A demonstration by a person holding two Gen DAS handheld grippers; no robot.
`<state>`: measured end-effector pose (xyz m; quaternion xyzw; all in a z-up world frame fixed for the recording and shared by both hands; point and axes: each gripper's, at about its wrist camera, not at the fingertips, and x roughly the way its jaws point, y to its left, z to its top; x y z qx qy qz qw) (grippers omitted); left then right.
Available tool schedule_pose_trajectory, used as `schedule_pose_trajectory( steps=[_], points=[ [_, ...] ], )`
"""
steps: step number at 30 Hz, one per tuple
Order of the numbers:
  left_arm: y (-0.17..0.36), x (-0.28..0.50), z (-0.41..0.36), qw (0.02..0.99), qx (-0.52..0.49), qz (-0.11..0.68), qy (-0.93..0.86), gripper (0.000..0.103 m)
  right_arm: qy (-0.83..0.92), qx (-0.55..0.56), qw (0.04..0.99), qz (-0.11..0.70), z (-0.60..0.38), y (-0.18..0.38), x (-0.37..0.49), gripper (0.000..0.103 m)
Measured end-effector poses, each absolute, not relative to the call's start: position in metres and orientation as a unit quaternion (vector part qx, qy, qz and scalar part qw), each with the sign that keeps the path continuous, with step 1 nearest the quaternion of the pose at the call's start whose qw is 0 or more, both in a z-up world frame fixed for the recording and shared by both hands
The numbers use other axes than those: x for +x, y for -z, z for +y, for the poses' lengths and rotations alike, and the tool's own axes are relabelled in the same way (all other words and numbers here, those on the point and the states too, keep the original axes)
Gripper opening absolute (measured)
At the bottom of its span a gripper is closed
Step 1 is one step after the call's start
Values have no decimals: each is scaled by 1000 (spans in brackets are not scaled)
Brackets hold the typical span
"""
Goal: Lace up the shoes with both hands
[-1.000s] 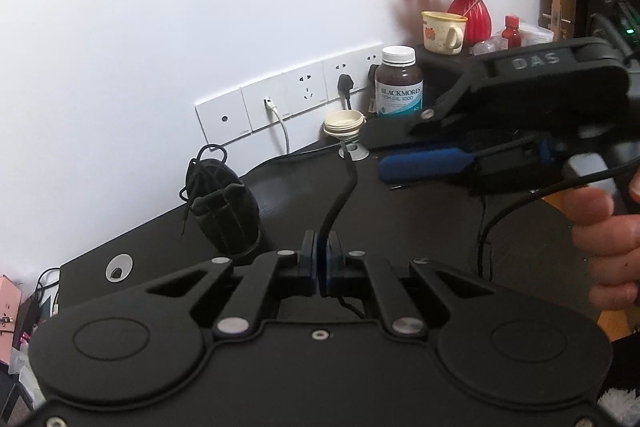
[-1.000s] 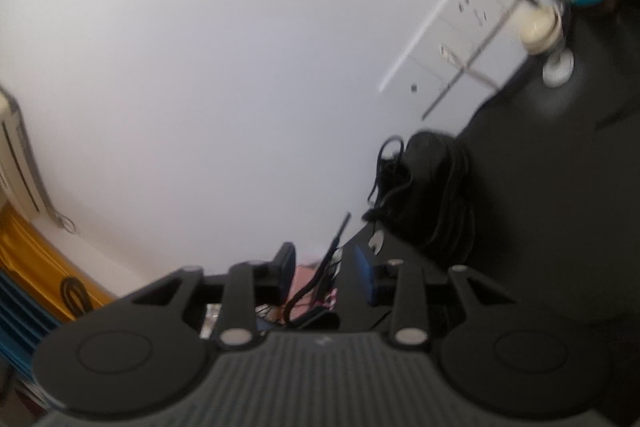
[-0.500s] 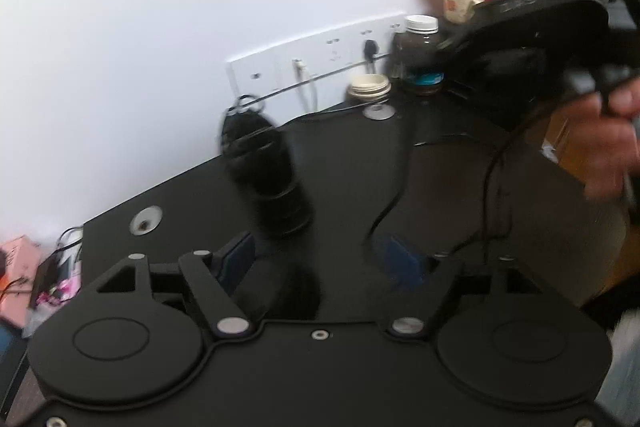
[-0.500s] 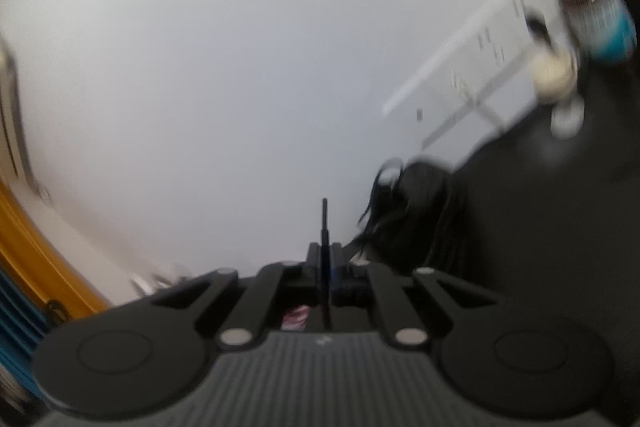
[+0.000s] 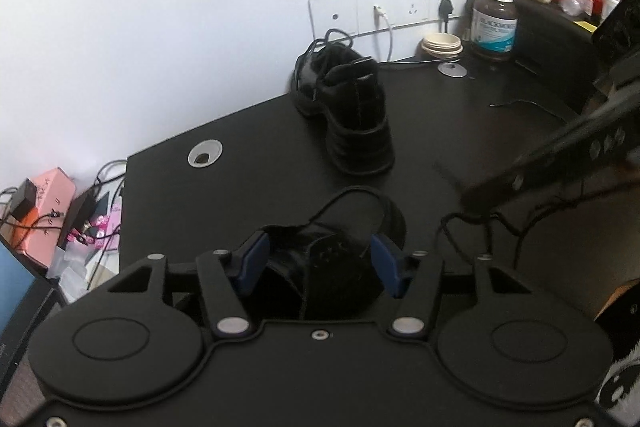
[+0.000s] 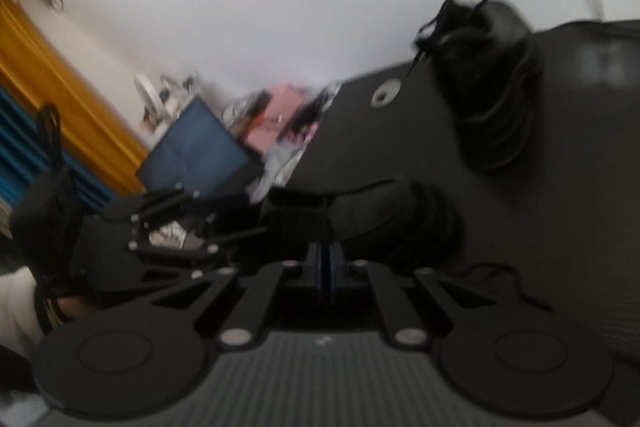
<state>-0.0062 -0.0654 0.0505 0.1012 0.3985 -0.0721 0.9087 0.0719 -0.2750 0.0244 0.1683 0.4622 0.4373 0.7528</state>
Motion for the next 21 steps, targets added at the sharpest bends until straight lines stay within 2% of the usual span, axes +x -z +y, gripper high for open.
schedule_pose_trajectory(
  steps=[6,9,10,11,21],
  points=[
    [-40,3,-58,900,93,414,101,49,-458,119,725,500,-246,-13,84,4],
    [-38,6,-51,897,83,419,119,38,-467,85,713,516,-235,-12,91,4],
    [-38,7,-49,894,76,423,131,28,-472,72,707,522,-231,-13,95,4],
    [-37,9,-48,890,70,427,142,23,-478,55,700,528,-226,-15,99,4],
    [-34,16,-40,885,62,428,171,24,-499,-37,637,586,-186,-22,126,4]
  ],
)
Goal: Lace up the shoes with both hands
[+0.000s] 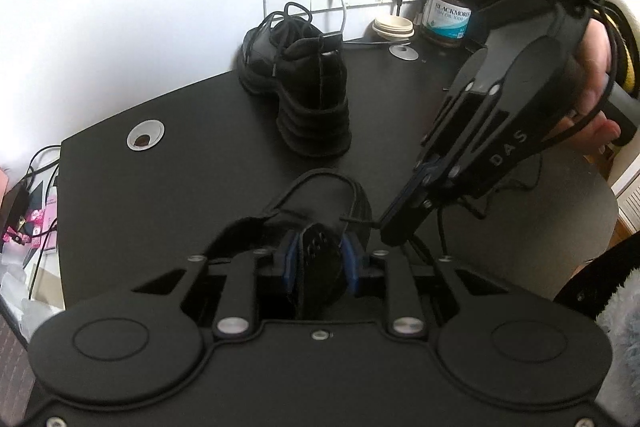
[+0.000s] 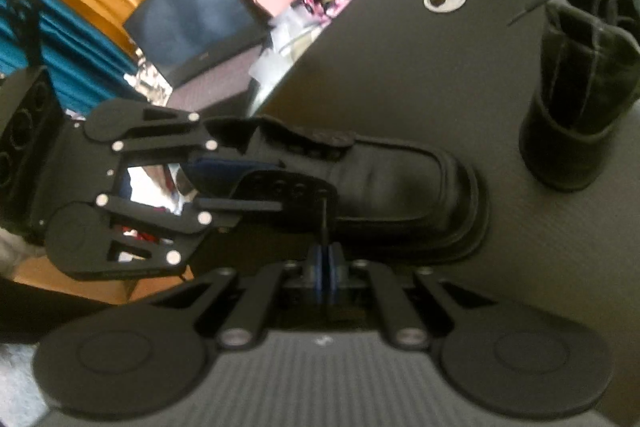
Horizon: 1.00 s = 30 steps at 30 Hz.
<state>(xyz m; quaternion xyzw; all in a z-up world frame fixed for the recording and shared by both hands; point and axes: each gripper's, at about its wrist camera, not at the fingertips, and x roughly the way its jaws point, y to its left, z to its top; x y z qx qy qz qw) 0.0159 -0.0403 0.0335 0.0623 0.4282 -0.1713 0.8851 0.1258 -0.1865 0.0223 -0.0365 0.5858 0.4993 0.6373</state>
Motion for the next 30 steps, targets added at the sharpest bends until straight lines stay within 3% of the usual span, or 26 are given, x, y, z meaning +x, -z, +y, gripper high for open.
schedule_pose_trajectory(
  steps=[4,9,30],
  points=[
    [-29,16,-40,885,58,426,178,24,-497,-45,627,598,-179,-18,130,4],
    [-27,15,-35,881,50,431,187,16,-501,-50,613,609,-173,-13,129,4],
    [-28,15,-37,879,61,431,196,15,-508,-50,602,614,-163,-9,134,4]
  ],
)
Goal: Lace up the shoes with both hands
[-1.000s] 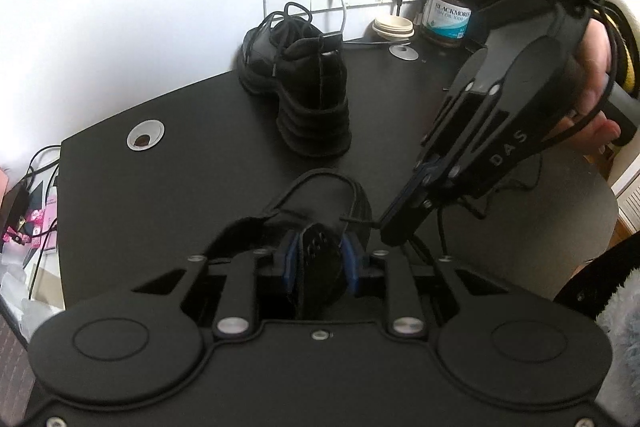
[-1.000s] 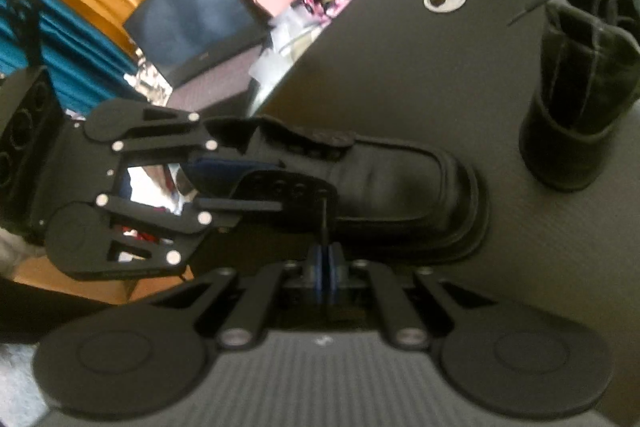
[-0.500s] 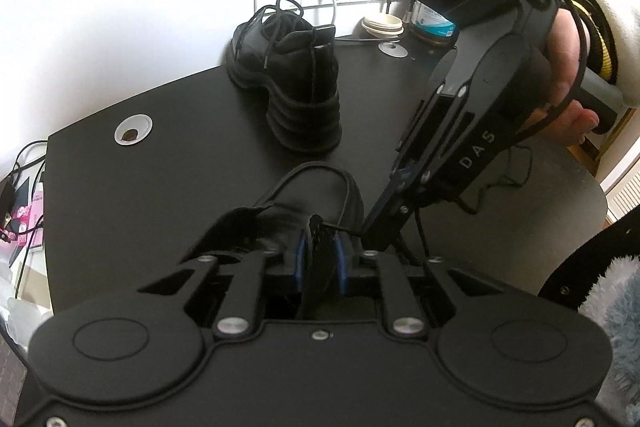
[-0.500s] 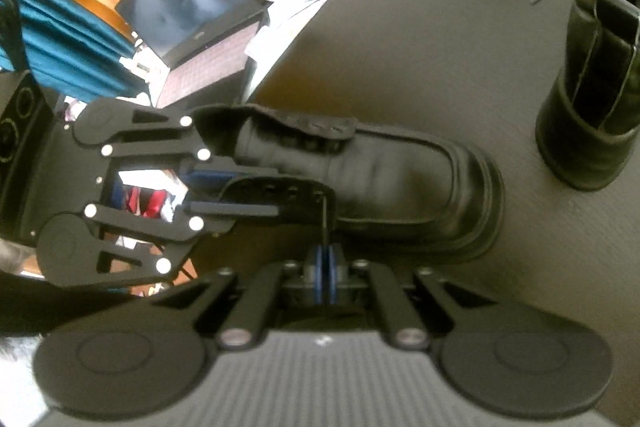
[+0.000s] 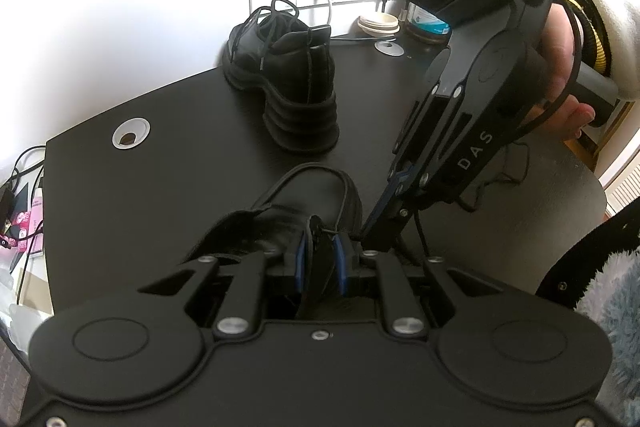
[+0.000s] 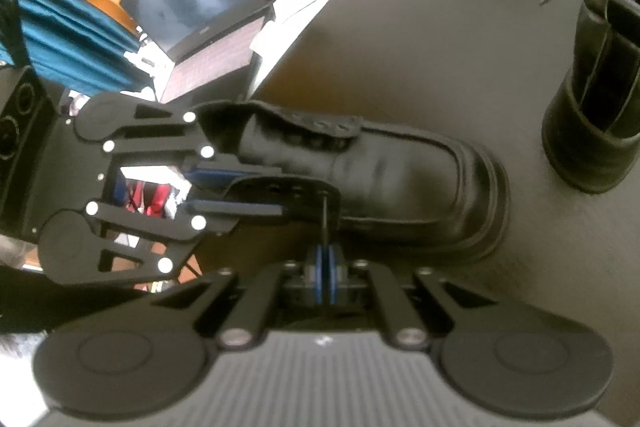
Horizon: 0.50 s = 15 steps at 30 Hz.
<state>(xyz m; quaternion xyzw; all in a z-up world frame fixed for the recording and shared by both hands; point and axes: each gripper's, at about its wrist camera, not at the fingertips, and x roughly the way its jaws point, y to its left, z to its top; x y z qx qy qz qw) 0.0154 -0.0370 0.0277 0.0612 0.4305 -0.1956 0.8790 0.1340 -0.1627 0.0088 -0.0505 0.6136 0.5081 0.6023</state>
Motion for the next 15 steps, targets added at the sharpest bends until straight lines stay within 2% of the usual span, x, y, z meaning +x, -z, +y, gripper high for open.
schedule_pose_trajectory(
  steps=[15],
  points=[
    [-31,5,-56,878,120,414,206,18,-507,-30,622,596,-152,-8,135,4]
  ],
)
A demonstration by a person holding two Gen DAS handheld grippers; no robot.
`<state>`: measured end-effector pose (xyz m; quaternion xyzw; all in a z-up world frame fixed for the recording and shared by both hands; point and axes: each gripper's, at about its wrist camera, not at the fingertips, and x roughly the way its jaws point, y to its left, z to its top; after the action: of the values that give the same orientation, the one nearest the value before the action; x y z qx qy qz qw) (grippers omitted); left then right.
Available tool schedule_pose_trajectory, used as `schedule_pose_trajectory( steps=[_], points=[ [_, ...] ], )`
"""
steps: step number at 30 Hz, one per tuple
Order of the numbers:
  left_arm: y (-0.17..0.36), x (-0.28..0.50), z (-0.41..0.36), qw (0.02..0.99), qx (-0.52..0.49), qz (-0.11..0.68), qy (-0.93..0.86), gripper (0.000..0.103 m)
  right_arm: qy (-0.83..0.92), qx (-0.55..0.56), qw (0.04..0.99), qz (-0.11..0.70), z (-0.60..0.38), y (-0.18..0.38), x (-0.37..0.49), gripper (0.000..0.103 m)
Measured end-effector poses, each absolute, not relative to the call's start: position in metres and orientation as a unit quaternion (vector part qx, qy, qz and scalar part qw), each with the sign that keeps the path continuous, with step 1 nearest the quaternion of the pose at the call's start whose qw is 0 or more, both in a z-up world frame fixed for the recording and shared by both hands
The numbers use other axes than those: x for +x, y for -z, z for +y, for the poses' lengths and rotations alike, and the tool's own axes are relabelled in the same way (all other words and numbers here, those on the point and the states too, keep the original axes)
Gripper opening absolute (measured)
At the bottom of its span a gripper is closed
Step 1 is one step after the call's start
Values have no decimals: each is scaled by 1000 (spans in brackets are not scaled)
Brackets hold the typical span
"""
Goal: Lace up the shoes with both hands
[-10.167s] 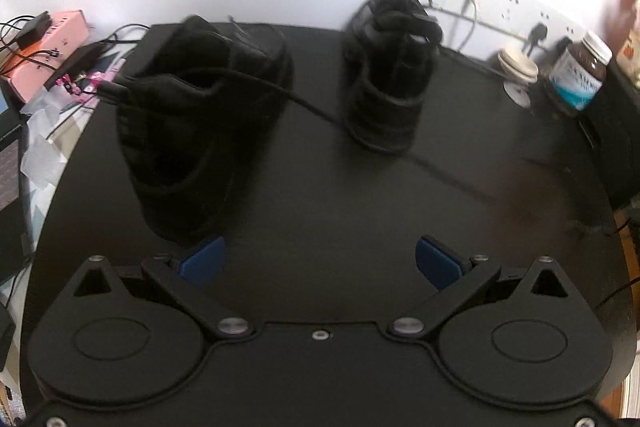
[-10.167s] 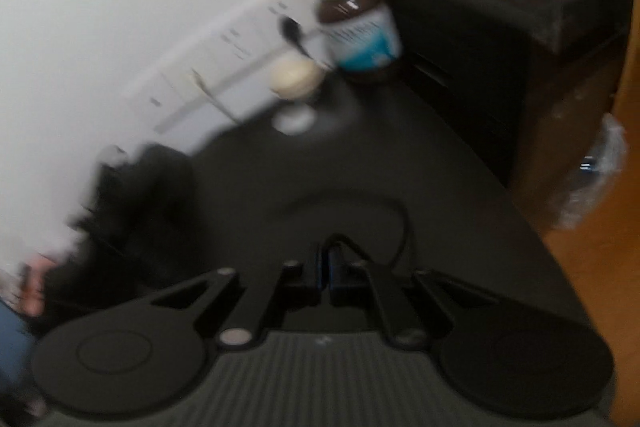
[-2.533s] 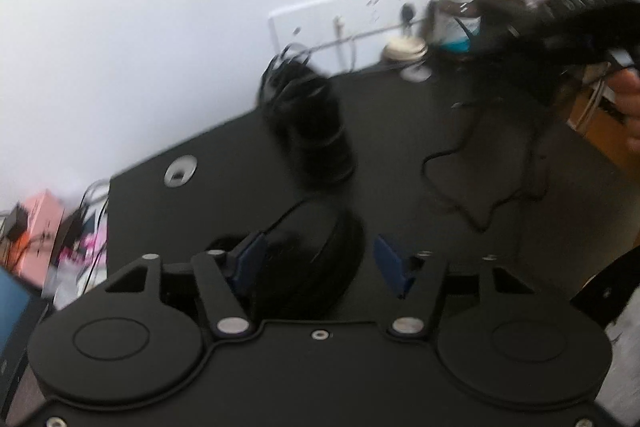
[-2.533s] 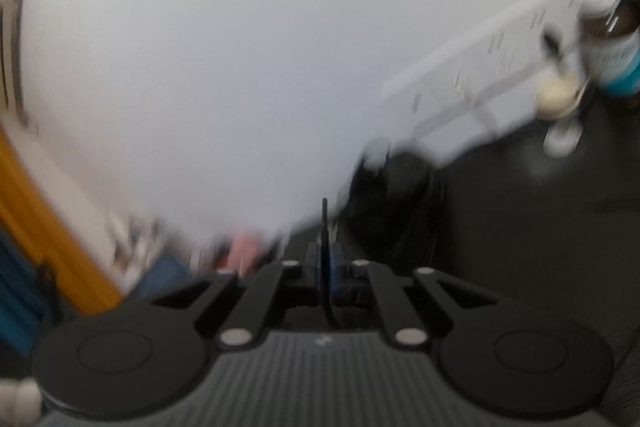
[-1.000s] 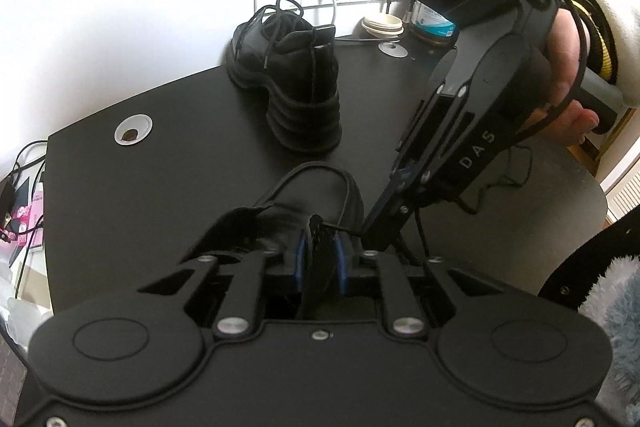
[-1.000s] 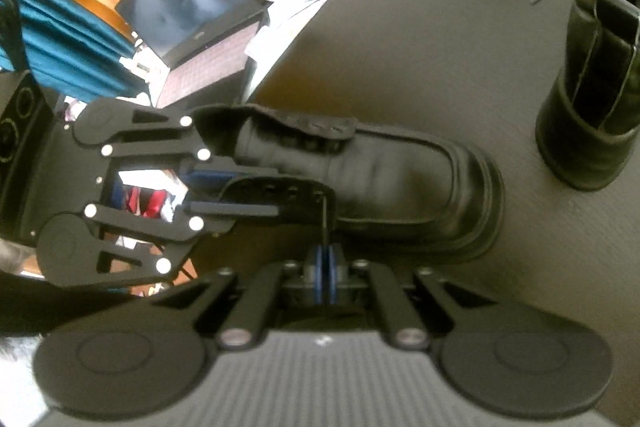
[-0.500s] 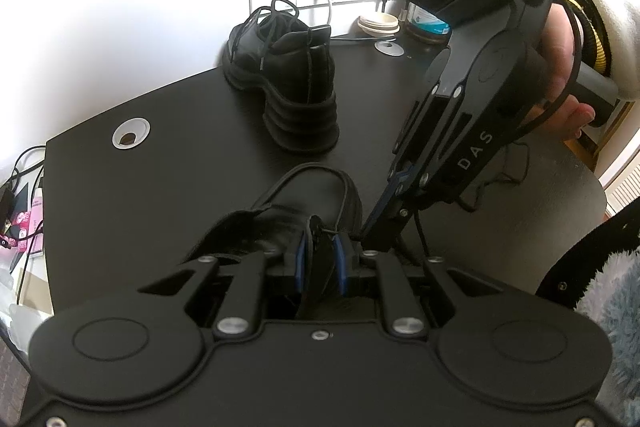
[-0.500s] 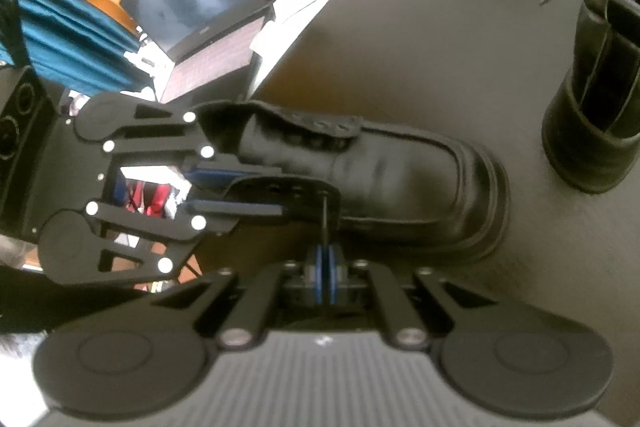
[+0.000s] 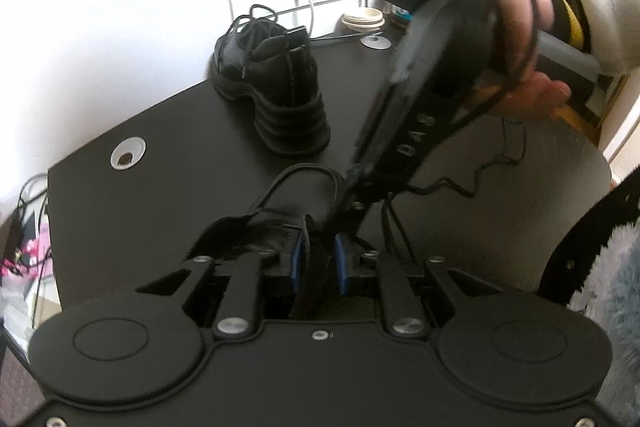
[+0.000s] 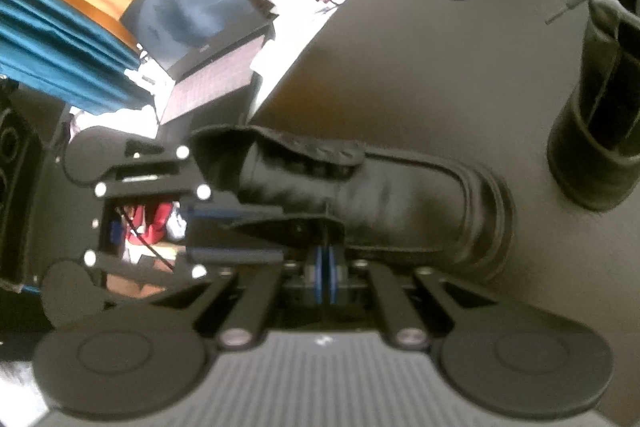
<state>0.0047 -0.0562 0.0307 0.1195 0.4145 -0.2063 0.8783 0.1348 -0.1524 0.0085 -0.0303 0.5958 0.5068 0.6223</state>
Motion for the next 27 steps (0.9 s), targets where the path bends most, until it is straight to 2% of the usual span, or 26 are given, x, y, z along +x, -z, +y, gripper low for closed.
schedule_pose_trajectory(
  steps=[10,11,12,14,27],
  points=[
    [-25,-13,-76,879,188,389,203,26,-501,-30,646,575,-157,-9,130,7],
    [-24,-14,-77,879,192,388,201,26,-495,-37,650,575,-156,-10,130,15],
    [-24,-15,-78,879,195,387,200,26,-488,-48,657,573,-156,-11,130,28],
    [-23,-17,-81,879,202,384,196,27,-484,-54,666,565,-160,-14,130,34],
    [-15,-25,-94,876,249,367,188,31,-497,7,663,560,-156,-33,153,36]
  ],
)
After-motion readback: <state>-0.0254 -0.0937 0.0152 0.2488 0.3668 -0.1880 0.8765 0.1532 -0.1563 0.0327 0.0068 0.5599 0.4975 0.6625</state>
